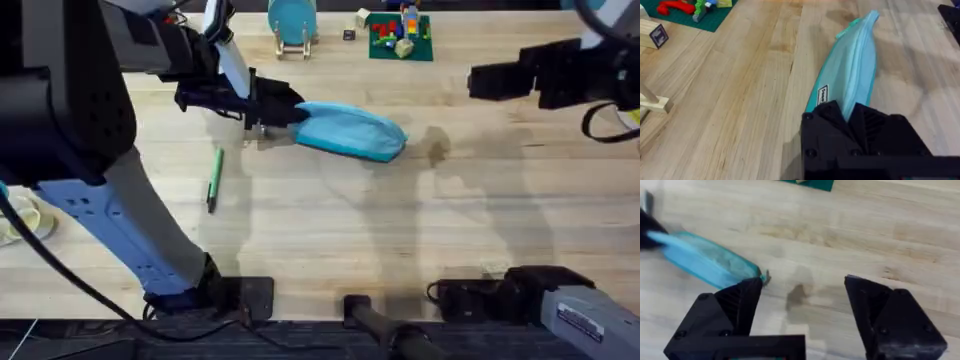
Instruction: Unzip the bag, pick up the pens from the table one at a time and place them inside, then zip the bag closed.
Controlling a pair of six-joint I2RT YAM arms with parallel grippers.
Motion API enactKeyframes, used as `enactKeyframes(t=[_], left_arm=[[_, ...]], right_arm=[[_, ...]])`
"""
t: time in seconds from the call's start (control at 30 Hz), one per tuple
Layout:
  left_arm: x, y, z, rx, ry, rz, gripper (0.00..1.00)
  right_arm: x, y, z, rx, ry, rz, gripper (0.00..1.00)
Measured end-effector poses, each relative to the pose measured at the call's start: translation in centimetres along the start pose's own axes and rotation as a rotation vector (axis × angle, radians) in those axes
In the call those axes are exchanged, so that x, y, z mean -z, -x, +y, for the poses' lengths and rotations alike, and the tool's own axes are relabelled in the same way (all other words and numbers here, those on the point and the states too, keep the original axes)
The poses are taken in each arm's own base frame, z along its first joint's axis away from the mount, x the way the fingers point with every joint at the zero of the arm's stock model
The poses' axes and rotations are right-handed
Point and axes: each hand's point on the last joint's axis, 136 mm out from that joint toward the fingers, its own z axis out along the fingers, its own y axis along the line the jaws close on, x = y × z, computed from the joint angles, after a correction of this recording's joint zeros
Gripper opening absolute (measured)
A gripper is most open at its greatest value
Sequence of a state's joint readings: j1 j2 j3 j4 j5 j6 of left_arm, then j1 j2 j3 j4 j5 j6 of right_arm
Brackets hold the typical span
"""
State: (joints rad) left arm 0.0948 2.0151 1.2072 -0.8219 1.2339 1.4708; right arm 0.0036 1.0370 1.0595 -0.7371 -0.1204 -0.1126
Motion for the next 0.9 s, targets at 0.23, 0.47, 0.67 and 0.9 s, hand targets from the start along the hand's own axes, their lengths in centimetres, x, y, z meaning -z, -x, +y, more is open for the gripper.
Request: enactKeyframes(t=[0.23,0.47,0.67,0.9], left_arm=[[0.0,-0.1,0.0,0.001,0.0,0.004,0.043],[0.0,-0.1,0.0,0.001,0.001,0.005,0.042],[0.0,-0.1,0.0,0.001,0.0,0.005,0.042],[0.0,-0.1,0.0,0.001,0.001,0.005,0.042]], right_arm=[[-0.8,-1.7,0.5,0.205,0.047,0.082,0.997],[-3.0,-3.8,1.7,0.395,0.173,0.183,0.997],[-4.4,-4.5,3.2,0.514,0.3,0.193,0.997],[-6.8,-5.5,3.6,0.589,0.384,0.227,0.998]])
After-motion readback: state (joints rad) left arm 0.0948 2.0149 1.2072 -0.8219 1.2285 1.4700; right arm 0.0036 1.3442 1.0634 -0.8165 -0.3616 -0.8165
